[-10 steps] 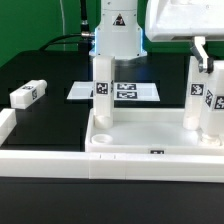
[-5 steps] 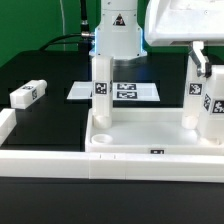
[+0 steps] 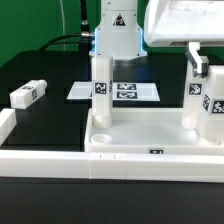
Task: Assemble desk
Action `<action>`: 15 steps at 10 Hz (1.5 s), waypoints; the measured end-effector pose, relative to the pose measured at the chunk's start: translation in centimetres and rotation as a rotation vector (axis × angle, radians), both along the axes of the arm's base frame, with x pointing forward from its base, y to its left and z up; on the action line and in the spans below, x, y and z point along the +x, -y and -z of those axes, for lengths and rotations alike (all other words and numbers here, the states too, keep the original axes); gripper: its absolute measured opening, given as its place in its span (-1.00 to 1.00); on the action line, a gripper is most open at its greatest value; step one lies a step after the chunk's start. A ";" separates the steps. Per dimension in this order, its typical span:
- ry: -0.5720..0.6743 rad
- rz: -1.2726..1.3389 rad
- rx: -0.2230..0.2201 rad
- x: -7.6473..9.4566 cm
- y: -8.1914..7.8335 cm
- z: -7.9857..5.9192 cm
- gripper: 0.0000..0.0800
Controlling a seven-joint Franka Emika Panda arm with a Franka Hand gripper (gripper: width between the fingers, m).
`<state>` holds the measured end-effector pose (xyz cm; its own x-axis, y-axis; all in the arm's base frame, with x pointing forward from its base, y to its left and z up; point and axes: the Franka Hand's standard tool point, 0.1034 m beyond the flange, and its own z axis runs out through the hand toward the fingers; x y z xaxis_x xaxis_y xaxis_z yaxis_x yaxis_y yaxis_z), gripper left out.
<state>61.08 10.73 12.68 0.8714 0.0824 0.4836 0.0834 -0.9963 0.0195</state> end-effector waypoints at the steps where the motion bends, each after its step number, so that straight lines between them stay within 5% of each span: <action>1: 0.000 0.000 0.000 0.0 0.0 0.0 0.32; 3: 0.000 0.003 -0.003 0.1 0.4 0.0 0.60; 9: -0.008 0.010 0.021 0.7 0.5 -2.8 0.62; 12: -0.040 0.011 0.026 0.5 0.4 -2.7 0.62; 14: -0.218 0.008 0.038 -0.4 0.0 -2.1 0.62; 15: -0.247 0.010 0.039 0.7 0.0 -2.6 0.62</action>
Offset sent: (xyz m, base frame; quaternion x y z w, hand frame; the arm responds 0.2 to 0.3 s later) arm -0.0010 -0.0019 0.0098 0.0047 -0.0084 -0.0081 0.9999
